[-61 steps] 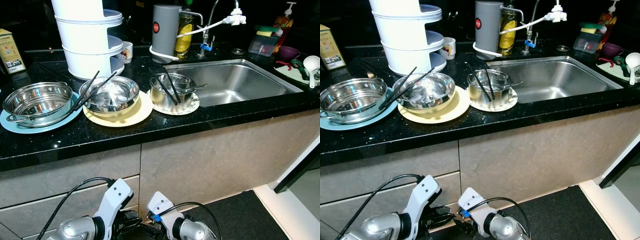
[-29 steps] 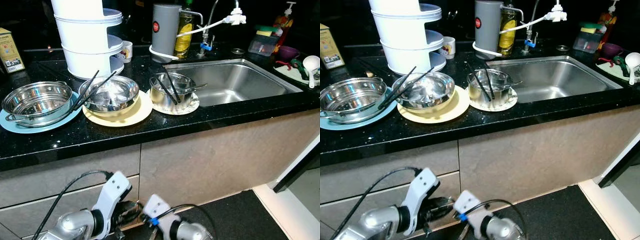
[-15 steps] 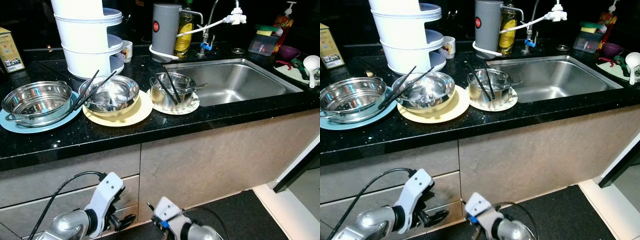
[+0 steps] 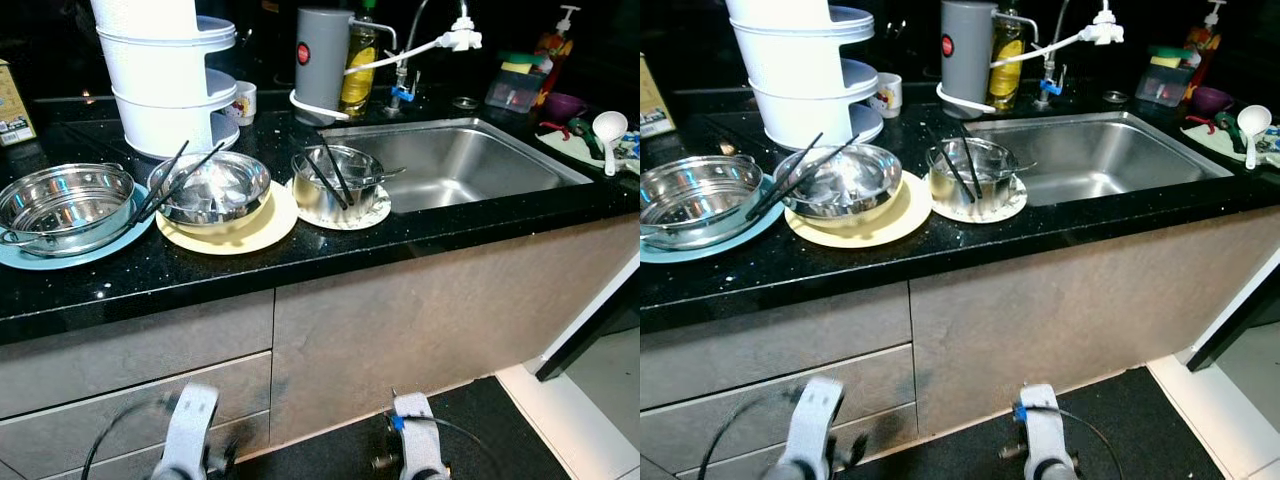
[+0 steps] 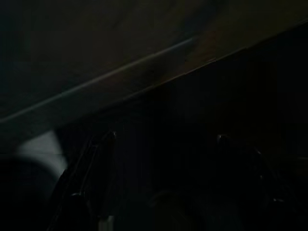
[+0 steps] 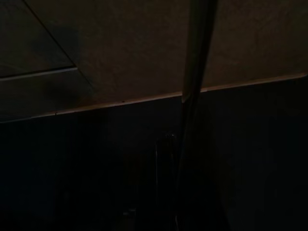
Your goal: Kitchen organization
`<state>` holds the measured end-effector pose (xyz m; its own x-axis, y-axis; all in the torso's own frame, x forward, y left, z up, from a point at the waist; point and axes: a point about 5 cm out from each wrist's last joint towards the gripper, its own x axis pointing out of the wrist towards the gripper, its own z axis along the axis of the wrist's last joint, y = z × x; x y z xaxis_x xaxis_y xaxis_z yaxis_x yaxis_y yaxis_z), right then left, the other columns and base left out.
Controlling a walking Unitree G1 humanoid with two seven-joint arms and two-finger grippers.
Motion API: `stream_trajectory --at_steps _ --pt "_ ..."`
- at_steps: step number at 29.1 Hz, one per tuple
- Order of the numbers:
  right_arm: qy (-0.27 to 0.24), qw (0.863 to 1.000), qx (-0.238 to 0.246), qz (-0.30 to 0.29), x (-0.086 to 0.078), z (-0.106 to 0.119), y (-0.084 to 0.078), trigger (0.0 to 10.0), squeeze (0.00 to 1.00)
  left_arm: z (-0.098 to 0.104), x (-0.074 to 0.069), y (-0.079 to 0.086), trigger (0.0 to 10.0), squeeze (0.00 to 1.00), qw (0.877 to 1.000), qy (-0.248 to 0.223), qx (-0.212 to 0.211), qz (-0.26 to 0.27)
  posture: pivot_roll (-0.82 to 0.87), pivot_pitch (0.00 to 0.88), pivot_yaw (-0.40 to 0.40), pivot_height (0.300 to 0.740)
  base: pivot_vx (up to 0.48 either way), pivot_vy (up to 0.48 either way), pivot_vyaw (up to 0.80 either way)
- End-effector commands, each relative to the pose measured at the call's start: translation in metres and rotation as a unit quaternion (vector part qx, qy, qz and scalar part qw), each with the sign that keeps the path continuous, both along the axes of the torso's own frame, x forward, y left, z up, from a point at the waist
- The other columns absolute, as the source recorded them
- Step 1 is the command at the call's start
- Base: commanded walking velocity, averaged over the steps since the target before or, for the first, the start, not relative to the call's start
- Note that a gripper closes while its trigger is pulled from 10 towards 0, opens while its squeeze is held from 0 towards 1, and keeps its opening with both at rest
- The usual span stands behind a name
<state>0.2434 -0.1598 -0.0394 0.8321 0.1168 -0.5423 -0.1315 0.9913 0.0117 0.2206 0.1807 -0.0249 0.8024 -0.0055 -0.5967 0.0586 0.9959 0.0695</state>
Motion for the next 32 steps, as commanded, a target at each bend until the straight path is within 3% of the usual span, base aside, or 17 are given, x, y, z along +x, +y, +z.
stream_trajectory --at_steps 1,2,4,8,9,11,15,19,32 --pt "0.011 1.0 0.003 -0.019 -0.004 -0.003 -0.003 10.0 0.0 -0.005 -0.004 0.002 10.0 0.0 1.0 0.005 0.029 0.005 -0.05 0.077 -0.069 0.74 0.0 0.0 0.0" --pt "0.009 0.999 0.016 -0.031 -0.004 -0.003 -0.002 10.0 0.0 -0.01 -0.006 -0.004 10.0 0.0 1.0 0.019 -0.012 -0.018 -0.05 0.075 -0.066 0.74 0.0 0.0 0.0" --pt "0.008 0.999 0.017 -0.034 -0.003 -0.003 -0.002 10.0 0.0 -0.01 -0.006 -0.007 10.0 0.0 0.999 0.012 -0.03 -0.034 -0.05 0.074 -0.064 0.74 0.0 0.0 0.0" --pt "0.011 0.999 0.001 -0.032 -0.002 -0.003 -0.003 10.0 0.0 -0.016 -0.005 -0.008 10.0 0.0 0.998 0.036 -0.03 -0.029 -0.05 0.073 -0.061 0.74 0.0 0.0 0.0" --pt "0.011 0.999 0.004 -0.031 -0.002 -0.003 -0.003 10.0 0.0 -0.011 0.0 -0.008 10.0 0.0 0.999 0.0 0.007 -0.031 -0.05 0.075 -0.059 0.74 0.0 0.0 0.0" --pt "0.011 0.999 0.005 -0.03 -0.002 -0.003 -0.002 10.0 0.0 -0.009 0.003 -0.008 10.0 0.0 0.999 -0.022 0.034 -0.03 -0.05 0.075 -0.059 0.74 0.0 0.0 0.0" --pt "0.01 1.0 0.002 -0.022 -0.001 -0.003 -0.001 10.0 0.0 -0.015 0.0 -0.011 10.0 0.0 0.999 -0.002 -0.003 -0.04 -0.05 0.078 -0.06 0.74 0.0 0.0 0.0" --pt "0.01 1.0 0.0 -0.016 0.0 -0.002 0.0 10.0 0.0 -0.018 -0.002 -0.013 10.0 0.0 0.999 0.013 -0.01 -0.05 -0.05 0.078 -0.06 0.74 0.0 0.0 0.29" --pt "0.005 1.0 -0.003 -0.008 0.001 -0.001 0.003 10.0 0.0 -0.014 0.003 -0.018 10.0 0.0 0.998 -0.006 -0.014 -0.064 -0.05 0.094 -0.053 0.74 0.0 0.0 0.8"
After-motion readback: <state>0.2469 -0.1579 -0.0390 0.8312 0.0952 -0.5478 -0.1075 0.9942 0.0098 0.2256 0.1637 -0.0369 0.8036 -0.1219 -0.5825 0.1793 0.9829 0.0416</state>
